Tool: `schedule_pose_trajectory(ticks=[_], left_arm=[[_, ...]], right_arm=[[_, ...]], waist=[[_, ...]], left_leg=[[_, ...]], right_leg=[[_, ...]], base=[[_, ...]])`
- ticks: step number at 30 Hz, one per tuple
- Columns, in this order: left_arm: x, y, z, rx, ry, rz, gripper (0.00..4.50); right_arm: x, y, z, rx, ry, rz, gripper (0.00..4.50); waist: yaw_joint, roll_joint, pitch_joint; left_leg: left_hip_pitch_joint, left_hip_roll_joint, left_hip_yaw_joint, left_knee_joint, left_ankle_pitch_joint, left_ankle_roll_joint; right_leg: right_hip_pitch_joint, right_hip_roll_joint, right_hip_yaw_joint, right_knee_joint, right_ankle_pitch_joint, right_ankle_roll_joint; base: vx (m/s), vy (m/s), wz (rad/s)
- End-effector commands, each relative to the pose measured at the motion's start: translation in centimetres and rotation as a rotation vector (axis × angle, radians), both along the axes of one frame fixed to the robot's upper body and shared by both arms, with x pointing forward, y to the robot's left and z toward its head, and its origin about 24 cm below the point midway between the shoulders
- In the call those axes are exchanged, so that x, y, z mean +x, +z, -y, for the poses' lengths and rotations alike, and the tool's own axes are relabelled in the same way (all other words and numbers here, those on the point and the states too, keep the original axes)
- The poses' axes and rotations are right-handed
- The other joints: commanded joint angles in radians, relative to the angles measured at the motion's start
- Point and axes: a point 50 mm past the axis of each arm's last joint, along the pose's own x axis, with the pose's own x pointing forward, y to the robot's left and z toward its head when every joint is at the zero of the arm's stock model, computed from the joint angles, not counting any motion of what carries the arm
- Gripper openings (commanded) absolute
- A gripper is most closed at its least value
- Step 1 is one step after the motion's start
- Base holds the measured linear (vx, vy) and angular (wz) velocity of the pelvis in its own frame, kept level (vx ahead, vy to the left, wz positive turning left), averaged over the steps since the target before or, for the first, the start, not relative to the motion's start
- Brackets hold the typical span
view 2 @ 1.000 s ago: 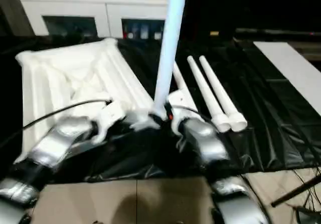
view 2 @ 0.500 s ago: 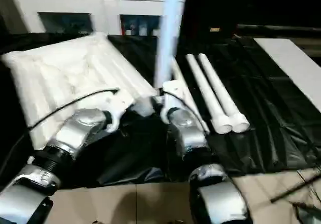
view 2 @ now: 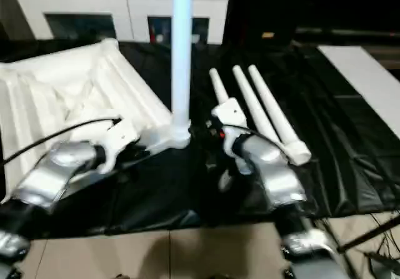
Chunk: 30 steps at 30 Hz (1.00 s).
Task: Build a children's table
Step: Rotate leg to tighten
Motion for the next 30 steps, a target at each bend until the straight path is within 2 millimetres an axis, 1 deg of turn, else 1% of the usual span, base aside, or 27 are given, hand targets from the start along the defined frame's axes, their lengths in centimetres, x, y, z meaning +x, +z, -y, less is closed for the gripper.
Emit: schedule_pose_trajectory(ticks=[1,2,3,4,5,6,7,8,10,11,12,13,15,16,17,18,19,20,21,22,25,26,29,30], left_arm=[[-1.2,-0.8,0.7,0.025,-0.113,-0.065,0.0],[-1.4,-0.7,0.7,0.022,-0.148,-0.064,0.0],[-2.0,-0.5,0.9,0.006,-0.217,-0.074,0.0],[-2.3,-0.4,1.0,-0.004,-0.243,-0.089,0.0],[-2.5,-0.2,1.2,-0.009,-0.262,-0.099,0.0],[-2.6,-0.2,1.3,-0.007,-0.268,-0.1,0.0],[-2.6,-0.2,1.5,-0.002,-0.282,-0.097,0.0],[-2.5,-0.2,1.6,-0.001,-0.283,-0.095,0.0],[-2.5,-0.2,1.7,-0.002,-0.282,-0.095,0.0],[-2.5,-0.2,1.8,-0.002,-0.283,-0.094,0.0],[-2.5,-0.1,1.9,-0.001,-0.283,-0.093,0.0],[-2.5,-0.1,1.9,-0.001,-0.285,-0.093,0.0],[-2.5,-0.1,2.0,-0.001,-0.289,-0.092,0.0],[-2.4,0.0,2.0,0.0,-0.287,-0.09,0.0],[-2.4,0.0,1.9,0.004,-0.286,-0.087,0.0],[-2.4,0.0,1.9,0.006,-0.283,-0.084,0.0],[-2.4,0.0,1.8,0.008,-0.282,-0.082,0.0],[-2.3,0.0,1.8,0.008,-0.281,-0.082,0.0],[-2.3,0.0,1.8,0.009,-0.281,-0.082,0.0],[-2.3,0.0,1.8,0.009,-0.28,-0.082,0.0],[-2.3,0.0,1.7,0.011,-0.278,-0.083,0.0],[-2.3,0.0,1.7,0.012,-0.277,-0.083,0.0],[-2.3,0.0,1.6,0.012,-0.277,-0.084,0.0],[-2.3,0.0,1.6,0.012,-0.277,-0.084,0.0]], right_arm=[[-1.1,0.2,-0.3,-0.014,0.125,-0.031,4.04],[-1.2,0.2,-0.1,-0.022,0.141,-0.032,4.04],[-1.5,0.3,0.3,-0.042,0.178,-0.04,4.04],[-1.7,0.2,0.5,-0.053,0.204,-0.053,4.04],[-1.8,0.0,0.5,-0.066,0.236,-0.07,4.04],[-1.9,0.0,0.5,-0.07,0.248,-0.075,4.04],[-1.9,-0.4,0.4,-0.089,0.282,-0.093,4.04],[-1.7,-0.6,0.4,-0.105,0.282,-0.095,4.04],[-1.6,-0.7,0.3,-0.117,0.28,-0.095,4.04],[-1.1,-1.0,0.3,-0.13,0.25,-0.098,4.04],[-0.9,-1.1,0.3,-0.131,0.24,-0.101,4.04],[-0.6,-1.2,0.2,-0.131,0.228,-0.108,4.04],[-0.4,-1.4,0.1,-0.139,0.235,-0.126,4.04],[-0.4,-1.6,0.0,-0.154,0.247,-0.131,4.04],[-0.4,-1.7,0.0,-0.157,0.255,-0.142,4.04],[-0.3,-1.8,0.0,-0.161,0.257,-0.147,4.04],[-0.3,-1.8,0.1,-0.162,0.26,-0.15,4.04],[-0.2,-1.9,0.1,-0.16,0.261,-0.158,4.04],[-0.1,-2.0,0.1,-0.158,0.263,-0.162,3.77],[-0.1,-2.0,0.1,-0.158,0.263,-0.162,3.77],[-0.1,-2.3,0.1,-0.163,0.277,-0.177,3.39],[-0.1,-2.4,0.2,-0.162,0.279,-0.182,3.3],[-0.1,-2.5,0.2,-0.148,0.277,-0.194,3.09],[-0.1,-2.5,0.2,-0.148,0.277,-0.194,3.09]], waist=[[0.004,0.005,-0.052],[0.002,0.004,-0.054],[0.004,0.005,-0.054],[0.005,0.004,-0.056],[0.004,0.006,-0.055],[0.007,0.011,-0.056],[0.007,0.008,-0.056],[0.011,0.005,-0.056],[0.014,0.006,-0.057],[0.015,0.004,-0.057],[0.013,0.001,-0.059],[0.014,0.002,-0.058],[0.014,0.0,-0.058],[0.016,0.0,-0.059],[0.015,0.0,-0.059],[0.016,-0.003,-0.061],[0.016,-0.002,-0.061],[0.016,-0.004,-0.061],[0.016,-0.004,-0.061],[0.016,-0.004,-0.062],[0.016,-0.004,-0.061],[0.016,-0.002,-0.061],[0.015,-0.004,-0.062],[0.015,-0.004,-0.061]], left_leg=[[0.015,0.023,-0.007,-0.08,-0.364,0.003],[0.015,0.025,-0.009,-0.08,-0.362,-0.002],[0.014,0.025,-0.01,-0.08,-0.359,-0.001],[0.014,0.027,-0.01,-0.081,-0.353,0.0],[0.013,0.028,-0.008,-0.081,-0.341,0.002],[0.024,0.028,-0.003,-0.077,-0.352,0.001],[0.026,0.027,0.0,-0.076,-0.353,0.002],[0.022,0.026,0.001,-0.076,-0.348,0.004],[0.018,0.026,0.001,-0.076,-0.331,0.001],[0.018,0.026,0.001,-0.077,-0.327,0.0],[0.015,0.024,0.0,-0.076,-0.317,-0.004],[0.014,0.024,0.0,-0.078,-0.313,-0.004],[0.016,0.024,0.001,-0.076,-0.319,-0.004],[0.015,0.024,0.002,-0.075,-0.31,-0.002],[0.015,0.024,0.002,-0.076,-0.309,0.0],[0.015,0.024,0.002,-0.075,-0.3,0.002],[0.014,0.025,0.002,-0.075,-0.296,0.002],[0.013,0.024,0.003,-0.074,-0.291,0.004],[0.012,0.024,0.003,-0.074,-0.289,0.004],[0.012,0.024,0.002,-0.074,-0.285,0.006],[0.012,0.024,0.002,-0.075,-0.293,0.006],[0.014,0.024,0.002,-0.074,-0.298,0.004],[0.012,0.024,0.002,-0.075,-0.297,0.005],[0.013,0.024,0.002,-0.074,-0.301,0.005]], right_leg=[[0.043,-0.048,0.047,-0.08,-0.402,-0.154],[0.04,-0.049,0.049,-0.081,-0.399,-0.155],[0.041,-0.048,0.048,-0.081,-0.391,-0.158],[0.043,-0.049,0.05,-0.078,-0.374,-0.161],[0.039,-0.047,0.051,-0.074,-0.338,-0.176],[0.031,-0.041,0.052,-0.074,-0.314,-0.193],[0.028,-0.04,0.054,-0.074,-0.304,-0.199],[0.032,-0.04,0.058,-0.071,-0.308,-0.205],[0.034,-0.041,0.06,-0.069,-0.305,-0.201],[0.034,-0.041,0.06,-0.069,-0.305,-0.199],[0.036,-0.042,0.06,-0.065,-0.304,-0.201],[0.038,-0.041,0.059,-0.066,-0.306,-0.197],[0.036,-0.042,0.06,-0.067,-0.319,-0.194],[0.037,-0.042,0.061,-0.067,-0.311,-0.187],[0.037,-0.042,0.061,-0.067,-0.31,-0.186],[0.038,-0.043,0.06,-0.065,-0.304,-0.186],[0.038,-0.043,0.061,-0.065,-0.299,-0.187],[0.039,-0.041,0.06,-0.064,-0.291,-0.189],[0.04,-0.042,0.061,-0.063,-0.288,-0.19],[0.04,-0.042,0.06,-0.062,-0.285,-0.191],[0.04,-0.042,0.06,-0.064,-0.297,-0.188],[0.039,-0.043,0.06,-0.065,-0.303,-0.188],[0.04,-0.042,0.06,-0.064,-0.297,-0.189],[0.039,-0.042,0.06,-0.065,-0.302,-0.19]], base=[[0.0,0.0,0.0],[0.0,0.0,0.0],[0.0,0.0,0.0],[0.0,0.0,0.0],[0.0,0.0,0.0],[0.0,0.0,0.0],[0.0,0.0,0.0],[0.0,0.0,0.0],[0.0,0.0,0.0],[0.0,0.0,0.0],[0.0,0.0,0.0],[0.0,0.0,0.0],[0.0,0.0,0.0],[0.0,0.0,0.0],[0.0,0.0,0.0],[0.0,0.0,0.0],[0.0,0.0,0.0],[0.0,0.0,0.0],[0.0,0.0,0.0],[0.0,0.0,0.0],[0.0,0.0,0.0],[0.0,0.0,0.0],[0.0,0.0,0.0],[0.0,0.0,0.0]])
